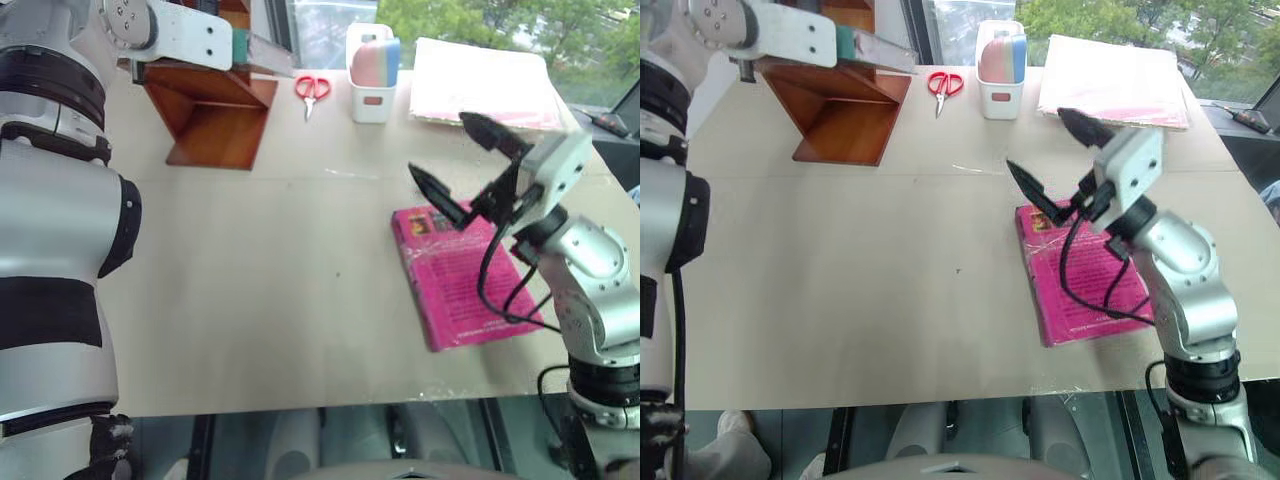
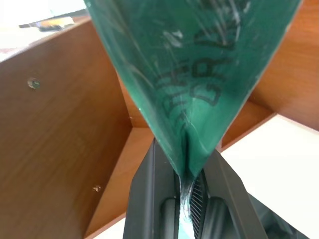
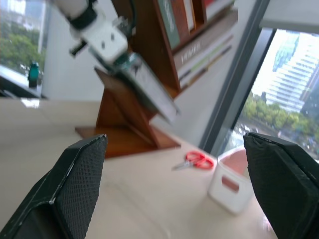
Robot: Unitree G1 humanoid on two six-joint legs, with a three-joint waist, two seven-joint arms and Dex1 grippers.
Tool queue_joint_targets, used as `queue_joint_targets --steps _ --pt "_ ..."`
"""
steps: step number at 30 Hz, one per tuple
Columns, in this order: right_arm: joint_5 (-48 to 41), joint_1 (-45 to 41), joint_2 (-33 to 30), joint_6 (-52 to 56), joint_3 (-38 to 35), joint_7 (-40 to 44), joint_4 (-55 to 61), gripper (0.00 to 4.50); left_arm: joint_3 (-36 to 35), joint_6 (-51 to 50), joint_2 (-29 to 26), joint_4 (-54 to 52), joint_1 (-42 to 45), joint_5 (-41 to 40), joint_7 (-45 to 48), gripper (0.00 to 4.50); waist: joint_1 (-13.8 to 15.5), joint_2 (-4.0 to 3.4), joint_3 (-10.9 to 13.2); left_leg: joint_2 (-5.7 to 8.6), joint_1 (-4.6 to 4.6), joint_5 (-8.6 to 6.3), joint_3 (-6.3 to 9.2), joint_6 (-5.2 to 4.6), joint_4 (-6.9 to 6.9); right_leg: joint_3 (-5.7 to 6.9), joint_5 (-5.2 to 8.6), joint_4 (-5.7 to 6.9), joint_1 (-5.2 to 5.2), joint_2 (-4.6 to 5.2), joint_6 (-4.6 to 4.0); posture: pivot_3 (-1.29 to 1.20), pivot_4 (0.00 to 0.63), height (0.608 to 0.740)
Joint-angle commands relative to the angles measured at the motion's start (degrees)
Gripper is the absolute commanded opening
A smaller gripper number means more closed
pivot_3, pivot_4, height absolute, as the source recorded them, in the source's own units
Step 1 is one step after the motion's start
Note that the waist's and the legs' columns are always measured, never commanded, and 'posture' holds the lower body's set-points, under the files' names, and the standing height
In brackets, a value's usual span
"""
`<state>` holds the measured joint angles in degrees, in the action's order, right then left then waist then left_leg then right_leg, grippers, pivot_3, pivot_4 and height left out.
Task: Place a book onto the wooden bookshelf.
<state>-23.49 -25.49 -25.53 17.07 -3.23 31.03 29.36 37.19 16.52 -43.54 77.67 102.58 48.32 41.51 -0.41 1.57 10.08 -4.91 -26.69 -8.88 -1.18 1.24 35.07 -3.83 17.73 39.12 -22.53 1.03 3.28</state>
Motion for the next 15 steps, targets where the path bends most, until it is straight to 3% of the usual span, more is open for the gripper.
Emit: queue_joint_targets --steps 1,12,13,14,15 --pt "-1.1 -0.6 -0.1 0.8 -0.1 -0.2 2.5 4.50 -0.4 -1.4 -0.7 -0.2 3.0 0.4 0.1 0.04 0.0 0.00 0.0 0.00 -0.06 0.00 0.00 0.00 0.00 0.00 0.00 0.00 -0.06 0.00 0.00 0.00 0.150 0.740" --pt "-1.3 -1.6 0.5 0.6 2.0 0.6 1.7 4.50 -1.3 -3.1 -1.4 0.2 1.0 -0.5 3.1 0.04 -0.3 0.00 0.0 0.00 -0.09 0.01 -0.01 0.01 0.15 -0.01 0.00 0.35 -0.20 0.01 0.00 0.00 0.150 0.740" --pt "-1.3 -1.6 0.6 0.6 2.0 0.7 1.6 4.50 -1.2 -3.1 -1.7 0.2 1.0 -0.3 3.0 0.85 -0.3 0.00 0.0 0.00 -0.09 0.01 -0.01 0.00 0.20 -0.01 0.00 0.41 -0.20 0.01 0.00 0.00 0.150 0.740" --pt "-1.4 -1.5 0.7 0.5 2.0 0.8 1.5 4.50 -1.2 -3.1 -1.9 0.2 0.9 -0.3 3.1 1.07 -0.4 0.00 0.0 0.00 -0.09 0.01 -0.01 0.00 0.23 -0.01 0.00 0.45 -0.20 0.01 0.00 0.00 0.150 0.740" --pt "-1.4 -1.5 0.8 0.5 2.0 0.9 1.4 4.50 -1.3 -3.1 -2.0 0.1 0.9 -0.3 3.1 1.57 -0.4 0.00 0.0 0.00 -0.09 0.01 -0.01 0.00 0.27 -0.01 0.00 0.52 -0.22 0.01 0.00 0.00 0.150 0.740"
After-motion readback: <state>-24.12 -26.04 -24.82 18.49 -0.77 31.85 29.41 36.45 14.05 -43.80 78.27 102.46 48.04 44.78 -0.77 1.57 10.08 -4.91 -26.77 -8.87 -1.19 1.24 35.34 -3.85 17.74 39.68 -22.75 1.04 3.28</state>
